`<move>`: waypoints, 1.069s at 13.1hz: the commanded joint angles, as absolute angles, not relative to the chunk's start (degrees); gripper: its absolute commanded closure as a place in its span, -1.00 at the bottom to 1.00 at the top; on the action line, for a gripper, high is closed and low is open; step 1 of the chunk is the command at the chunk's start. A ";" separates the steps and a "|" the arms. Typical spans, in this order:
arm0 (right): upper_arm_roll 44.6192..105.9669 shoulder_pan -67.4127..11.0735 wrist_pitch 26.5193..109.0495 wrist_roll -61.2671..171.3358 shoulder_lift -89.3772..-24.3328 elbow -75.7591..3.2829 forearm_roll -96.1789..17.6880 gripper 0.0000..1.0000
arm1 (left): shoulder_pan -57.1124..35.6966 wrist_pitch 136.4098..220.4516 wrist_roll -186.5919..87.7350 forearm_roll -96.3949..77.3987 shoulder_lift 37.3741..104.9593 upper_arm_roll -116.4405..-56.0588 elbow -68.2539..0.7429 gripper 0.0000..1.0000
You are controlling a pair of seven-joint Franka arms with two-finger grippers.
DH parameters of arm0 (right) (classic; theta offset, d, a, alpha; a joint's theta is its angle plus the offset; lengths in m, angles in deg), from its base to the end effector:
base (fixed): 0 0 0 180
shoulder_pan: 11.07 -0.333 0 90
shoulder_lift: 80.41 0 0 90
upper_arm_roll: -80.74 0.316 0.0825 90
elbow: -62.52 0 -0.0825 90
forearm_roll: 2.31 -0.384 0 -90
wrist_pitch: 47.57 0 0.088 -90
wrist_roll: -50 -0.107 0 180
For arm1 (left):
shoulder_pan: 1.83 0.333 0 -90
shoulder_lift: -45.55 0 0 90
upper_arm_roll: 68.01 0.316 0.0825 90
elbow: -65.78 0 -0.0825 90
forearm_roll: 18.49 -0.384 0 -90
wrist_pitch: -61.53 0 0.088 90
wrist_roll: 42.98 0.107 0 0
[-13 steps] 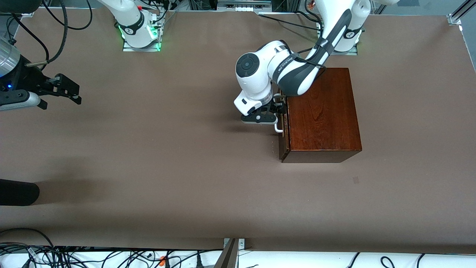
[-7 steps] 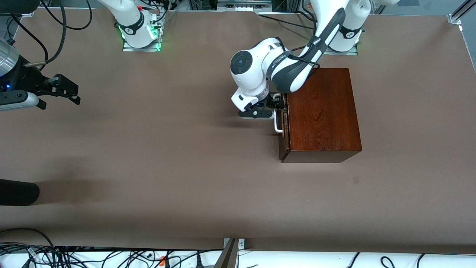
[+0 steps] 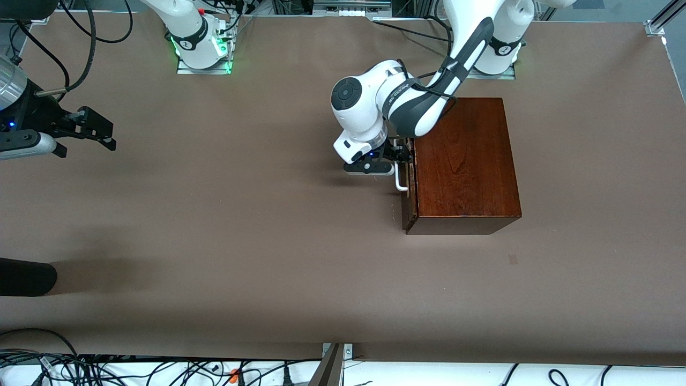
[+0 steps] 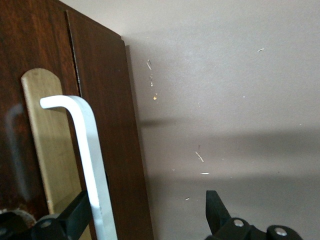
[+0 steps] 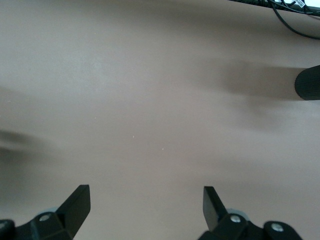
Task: Open drawer, take yellow block, close drawer
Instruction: 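Pull the drawer open by its handle with the left gripper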
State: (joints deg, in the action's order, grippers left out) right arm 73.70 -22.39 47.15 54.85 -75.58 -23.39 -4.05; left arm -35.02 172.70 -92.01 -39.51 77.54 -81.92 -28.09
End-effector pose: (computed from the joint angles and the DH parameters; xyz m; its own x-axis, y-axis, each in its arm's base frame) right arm 0.5868 0.0501 0.6182 0.9850 0.1571 0.0715 0.1585 -0.9873 -0.0141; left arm 0.4779 -0.4530 0.2831 0.9929 -0.1153 -0.0285 -0.1185 -0.9480 -0.2954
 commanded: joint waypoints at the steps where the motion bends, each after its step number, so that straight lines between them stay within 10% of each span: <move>1: 74.15 -22.41 47.17 54.22 -75.49 -23.00 -4.86 -1.00 | -35.58 175.33 -93.77 -40.03 78.15 -81.81 -26.59 -1.00; 14: 74.24 -22.32 50.51 54.57 -74.70 -22.82 -7.84 -1.00 | -39.19 184.84 -96.94 -31.50 84.04 -81.81 -17.80 -1.00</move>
